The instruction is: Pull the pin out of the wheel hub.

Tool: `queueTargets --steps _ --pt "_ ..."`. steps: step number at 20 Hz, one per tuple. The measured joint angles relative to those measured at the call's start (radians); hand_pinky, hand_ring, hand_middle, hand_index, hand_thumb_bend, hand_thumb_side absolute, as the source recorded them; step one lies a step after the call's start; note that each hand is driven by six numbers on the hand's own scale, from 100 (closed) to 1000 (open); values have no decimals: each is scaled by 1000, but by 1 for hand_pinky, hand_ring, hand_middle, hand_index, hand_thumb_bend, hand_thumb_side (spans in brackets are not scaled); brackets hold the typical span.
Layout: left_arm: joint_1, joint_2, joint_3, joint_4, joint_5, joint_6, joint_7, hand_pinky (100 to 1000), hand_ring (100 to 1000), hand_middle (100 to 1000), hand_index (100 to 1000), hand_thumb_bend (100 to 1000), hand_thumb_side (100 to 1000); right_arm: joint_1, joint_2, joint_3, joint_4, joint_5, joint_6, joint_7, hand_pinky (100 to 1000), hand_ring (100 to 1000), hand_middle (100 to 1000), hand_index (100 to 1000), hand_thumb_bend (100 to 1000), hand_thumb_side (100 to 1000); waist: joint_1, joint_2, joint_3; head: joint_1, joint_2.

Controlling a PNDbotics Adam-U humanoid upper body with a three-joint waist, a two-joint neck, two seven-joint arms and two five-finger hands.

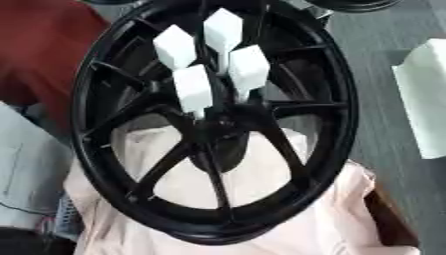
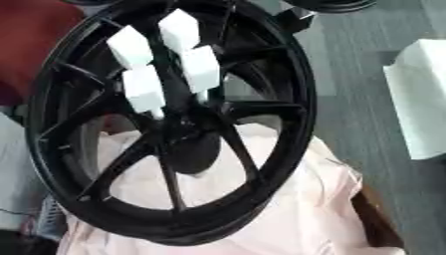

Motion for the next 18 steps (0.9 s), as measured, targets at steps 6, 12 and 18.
queueTargets --steps 6,12,18 --pt "0 8 -6 -9 0 5 -6 810 854 857 846 567 756 1 -10 70 -41 99 -66 99 872 862 807 840 199 538 -10 2 6 -1 -17" --pt "0 9 -6 -17 0 8 -8 811 853 856 845 565 756 -23 -9 103 -76 155 -133 200 871 864 808 839 218 530 -19 2 6 -4 -17" --pt "0 9 -6 -18 2 9 -10 811 854 856 845 564 756 -39 -9 123 -151 147 -146 309 869 862 806 838 227 520 -21 2 6 -7 -17"
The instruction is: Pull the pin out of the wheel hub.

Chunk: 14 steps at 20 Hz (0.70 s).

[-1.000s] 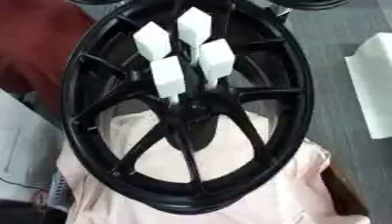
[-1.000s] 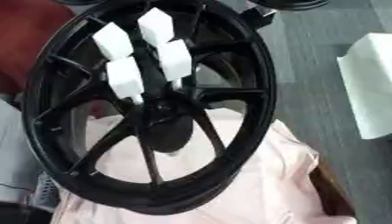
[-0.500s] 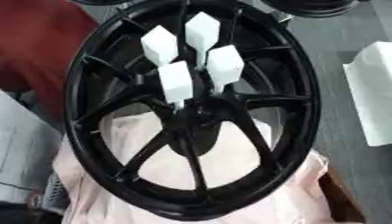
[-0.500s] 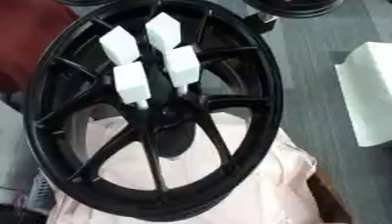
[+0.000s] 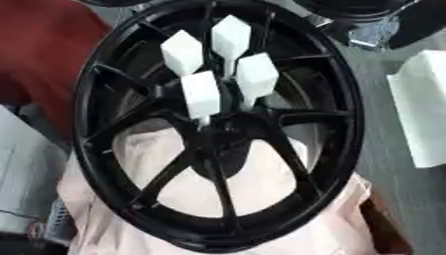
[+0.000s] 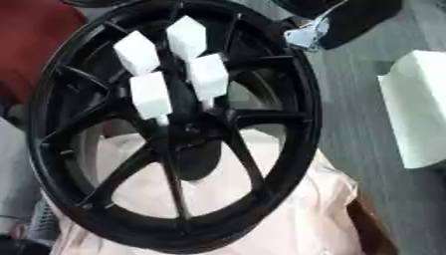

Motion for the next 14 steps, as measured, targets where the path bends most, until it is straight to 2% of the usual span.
queueTargets --steps 8,11,14 --pt "5 0 0 0 6 1 -4 811 854 855 844 559 761 -54 27 -23 -51 -69 53 152 870 864 807 840 251 466 1 0 -2 0 0" --pt "8 0 0 0 6 0 -5 811 854 855 844 556 762 -76 48 -37 -50 -86 67 211 872 869 808 844 269 384 2 0 -2 -1 0" --pt "10 0 0 -1 6 -1 -6 809 854 855 844 554 764 -102 70 -62 -42 -92 67 269 873 871 806 842 281 314 5 5 -2 -3 -13"
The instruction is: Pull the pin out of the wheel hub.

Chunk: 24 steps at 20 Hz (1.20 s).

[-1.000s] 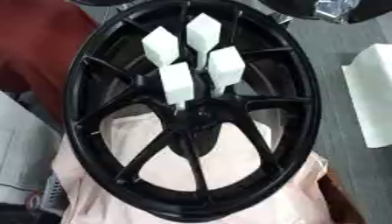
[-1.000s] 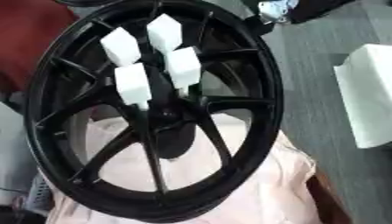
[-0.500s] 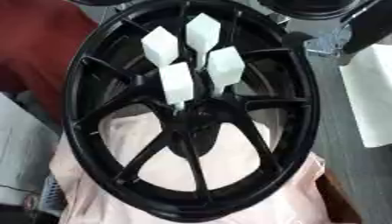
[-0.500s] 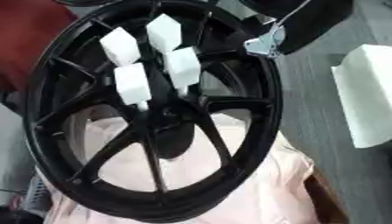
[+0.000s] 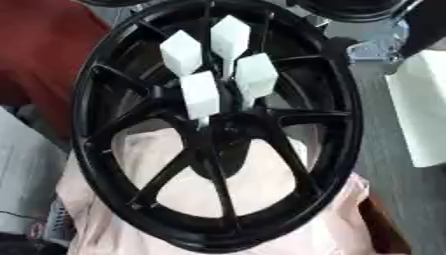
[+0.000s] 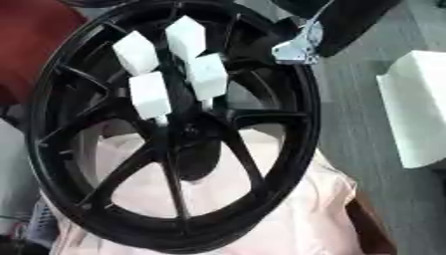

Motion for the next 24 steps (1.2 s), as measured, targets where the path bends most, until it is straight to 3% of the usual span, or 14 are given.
queueTargets --steps 8,21,24 --pt "3 8 0 -7 3 -1 -1 807 854 855 843 551 766 -73 72 -42 73 5 -43 75 875 877 803 835 292 198 -3 27 15 -11 -31" --pt "3 9 0 -18 14 -1 0 811 855 855 843 545 770 -108 154 -38 183 91 -130 79 870 874 803 831 306 154 -11 54 41 -53 -80" --pt "3 9 0 -20 18 -1 0 811 855 856 843 544 770 -111 168 -31 199 96 -145 78 870 873 809 835 303 149 -12 58 49 -62 -105"
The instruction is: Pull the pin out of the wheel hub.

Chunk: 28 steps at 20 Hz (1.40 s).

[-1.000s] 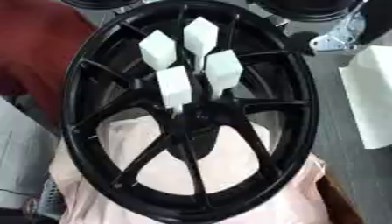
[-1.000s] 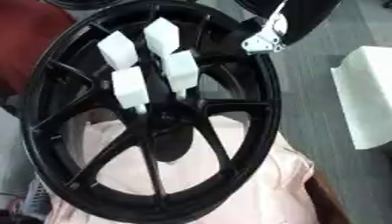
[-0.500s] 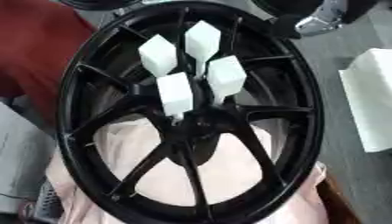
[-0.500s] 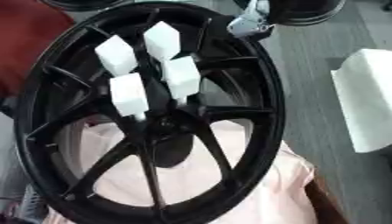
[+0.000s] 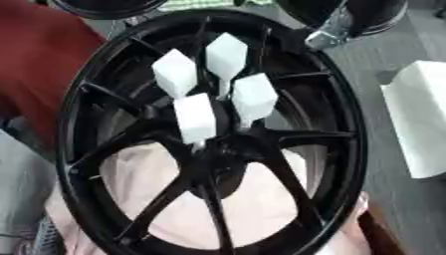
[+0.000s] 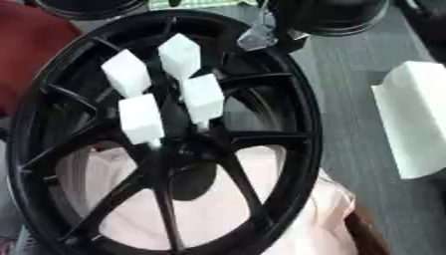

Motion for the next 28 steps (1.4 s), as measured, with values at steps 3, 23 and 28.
queueTargets --steps 3,23,28 --pt "0 0 0 -4 2 0 0 812 848 854 843 543 771 -4 15 6 10 0 -10 -1 870 873 811 835 309 143 -1 5 4 -5 -32" --pt "-3 0 1 -15 16 -2 2 814 841 851 843 533 778 -11 58 26 97 69 -32 -2 863 866 804 822 303 113 -24 39 52 -10 -38" --pt "-3 0 1 -16 18 -2 2 814 841 851 842 530 780 -7 65 26 115 84 -28 -2 862 864 801 820 298 108 -25 52 59 -15 -30"
